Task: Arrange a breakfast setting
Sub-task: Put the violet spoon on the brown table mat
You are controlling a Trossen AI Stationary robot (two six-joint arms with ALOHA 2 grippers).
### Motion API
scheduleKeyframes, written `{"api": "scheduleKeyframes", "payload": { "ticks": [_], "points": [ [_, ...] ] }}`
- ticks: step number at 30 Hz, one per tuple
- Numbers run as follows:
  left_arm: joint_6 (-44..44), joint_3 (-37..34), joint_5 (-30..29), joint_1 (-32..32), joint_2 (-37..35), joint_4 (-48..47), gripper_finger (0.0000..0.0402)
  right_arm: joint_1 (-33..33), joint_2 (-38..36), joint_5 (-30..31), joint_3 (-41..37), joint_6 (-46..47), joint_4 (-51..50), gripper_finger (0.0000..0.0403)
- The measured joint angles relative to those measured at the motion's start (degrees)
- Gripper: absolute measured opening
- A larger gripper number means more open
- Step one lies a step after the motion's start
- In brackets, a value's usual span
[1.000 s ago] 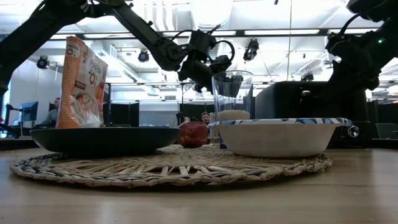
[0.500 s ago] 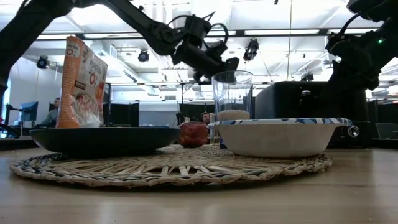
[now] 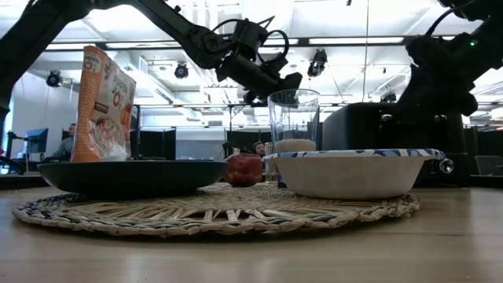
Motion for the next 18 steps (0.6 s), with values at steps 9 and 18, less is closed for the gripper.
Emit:
{"api": "scheduleKeyframes", "payload": {
  "ticks": [9,18],
  "points": [
    [-0.1,0.0,-0.1,0.0,0.1,0.6,0.0000,0.0,-0.7,1.8,0.0,4.5,2.2,0.0183],
    [-0.1,0.0,-0.2,0.0,0.1,2.0,0.0000,0.0,-0.6,1.7,0.0,4.3,2.3,0.0183]
  ]
}}
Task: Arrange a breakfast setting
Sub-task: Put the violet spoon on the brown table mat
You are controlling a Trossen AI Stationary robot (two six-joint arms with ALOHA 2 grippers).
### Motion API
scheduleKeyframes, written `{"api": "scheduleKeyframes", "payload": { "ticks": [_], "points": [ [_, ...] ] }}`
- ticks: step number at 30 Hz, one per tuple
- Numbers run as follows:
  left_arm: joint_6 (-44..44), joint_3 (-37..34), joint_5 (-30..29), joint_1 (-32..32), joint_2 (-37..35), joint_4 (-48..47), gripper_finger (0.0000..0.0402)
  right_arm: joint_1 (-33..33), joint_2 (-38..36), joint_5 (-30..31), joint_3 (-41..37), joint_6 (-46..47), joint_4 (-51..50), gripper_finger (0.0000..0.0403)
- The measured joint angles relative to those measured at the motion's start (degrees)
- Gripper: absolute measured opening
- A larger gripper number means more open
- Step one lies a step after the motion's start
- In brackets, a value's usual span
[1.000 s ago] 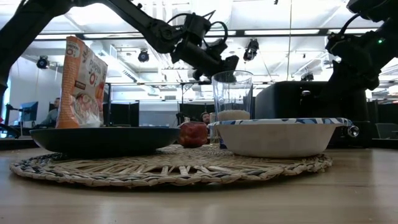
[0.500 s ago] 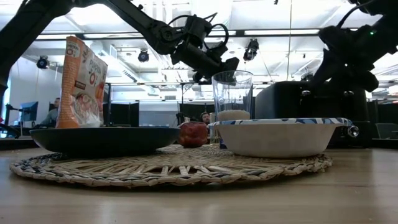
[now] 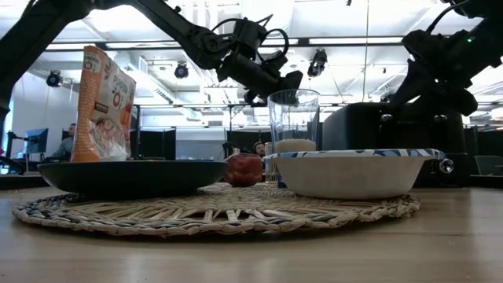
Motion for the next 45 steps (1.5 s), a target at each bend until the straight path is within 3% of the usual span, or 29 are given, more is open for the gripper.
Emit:
{"api": "scheduleKeyframes", "payload": {
  "ticks": [27,32,37,43,45],
  "points": [
    [-0.3,0.0,-0.4,0.0,0.0,-0.4,0.0000,0.0,0.0,0.0,0.0,-0.2,0.0,0.0183],
    [-0.1,0.0,-6.3,-0.1,0.1,-5.4,0.0000,0.0,0.0,0.0,0.0,-0.2,0.0,0.0183],
    [-0.2,0.0,-6.4,-0.3,-0.1,-7.7,0.0000,0.0,0.0,0.0,0.0,-0.2,0.0,0.0183],
    [-0.3,0.0,2.4,-1.3,-0.3,-10.7,0.0000,0.0,0.0,0.0,0.0,-0.2,0.0,0.0183],
    [0.0,0.0,1.6,-1.8,-0.7,-11.8,0.0000,0.0,0.0,0.0,0.0,-0.2,0.0,0.0183]
  ]
}}
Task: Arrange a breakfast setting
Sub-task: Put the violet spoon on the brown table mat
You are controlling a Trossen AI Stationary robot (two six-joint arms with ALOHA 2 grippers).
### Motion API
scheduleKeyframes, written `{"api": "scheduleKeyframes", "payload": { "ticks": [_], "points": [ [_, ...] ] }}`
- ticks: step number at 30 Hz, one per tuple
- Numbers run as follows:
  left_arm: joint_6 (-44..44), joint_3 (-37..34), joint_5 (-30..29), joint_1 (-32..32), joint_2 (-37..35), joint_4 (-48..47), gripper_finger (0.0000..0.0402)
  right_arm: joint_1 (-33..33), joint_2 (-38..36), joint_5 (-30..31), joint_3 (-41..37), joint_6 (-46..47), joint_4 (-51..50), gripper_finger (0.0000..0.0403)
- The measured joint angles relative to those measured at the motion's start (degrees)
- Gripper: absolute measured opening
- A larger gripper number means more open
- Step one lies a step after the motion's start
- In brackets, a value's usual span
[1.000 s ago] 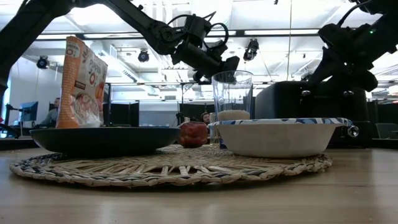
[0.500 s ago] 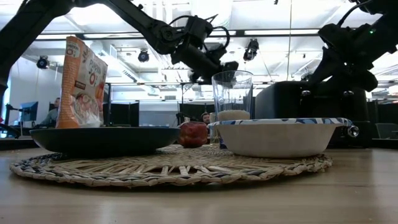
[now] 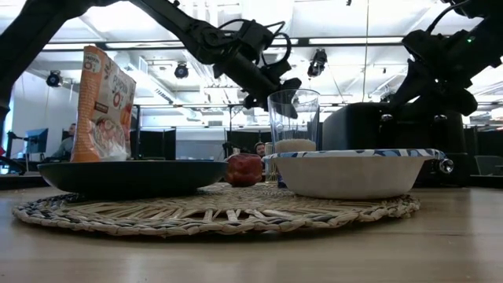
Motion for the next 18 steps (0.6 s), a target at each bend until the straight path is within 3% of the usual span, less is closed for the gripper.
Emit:
{"api": "scheduleKeyframes", "payload": {
  "ticks": [6,14,18],
  "points": [
    [-2.6,0.0,0.0,-0.4,-1.1,-2.0,0.0020,0.0,0.0,0.0,0.0,0.0,0.0,0.0183],
    [-9.2,0.0,-5.7,-0.5,-1.1,0.3,0.0132,0.0,0.0,0.0,0.0,0.0,0.0,0.0183],
    [-10.4,0.0,-6.3,-0.5,-1.1,-0.5,0.0162,0.0,0.0,0.0,0.0,0.0,0.0,0.0183]
  ]
}}
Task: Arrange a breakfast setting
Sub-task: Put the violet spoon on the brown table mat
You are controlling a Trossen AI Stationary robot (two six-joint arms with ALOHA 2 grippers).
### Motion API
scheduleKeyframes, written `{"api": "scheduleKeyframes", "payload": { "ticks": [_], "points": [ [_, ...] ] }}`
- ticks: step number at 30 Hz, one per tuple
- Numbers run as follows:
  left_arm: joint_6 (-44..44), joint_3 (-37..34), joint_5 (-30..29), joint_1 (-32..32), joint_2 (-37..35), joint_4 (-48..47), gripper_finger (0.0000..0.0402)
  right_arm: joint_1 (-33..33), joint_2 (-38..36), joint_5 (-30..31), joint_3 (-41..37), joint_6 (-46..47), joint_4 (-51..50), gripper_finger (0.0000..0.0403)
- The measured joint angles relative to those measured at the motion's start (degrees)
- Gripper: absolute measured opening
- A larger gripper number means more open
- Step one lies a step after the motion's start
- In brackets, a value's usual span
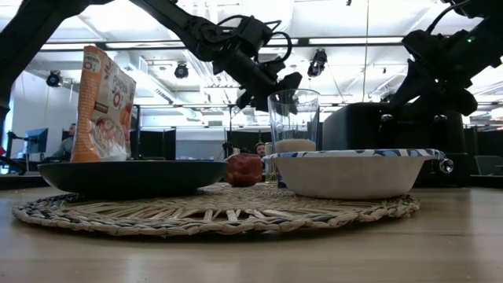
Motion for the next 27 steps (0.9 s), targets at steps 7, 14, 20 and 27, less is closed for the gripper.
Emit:
{"api": "scheduleKeyframes", "payload": {
  "ticks": [7,14,20,27],
  "points": [
    [0.7,0.0,2.1,0.0,0.9,4.0,0.0164,0.0,0.0,0.0,0.0,0.0,0.0,0.0183],
    [-0.1,0.0,1.0,1.7,5.1,10.9,0.0159,0.0,0.0,0.0,0.0,0.0,0.0,0.0183],
    [0.0,0.0,-2.2,1.9,7.4,16.8,0.0158,0.0,0.0,0.0,0.0,0.0,0.0,0.0183],
    [-0.6,0.0,-2.2,2.0,9.1,18.1,0.0158,0.0,0.0,0.0,0.0,0.0,0.0,0.0183]
  ]
}}
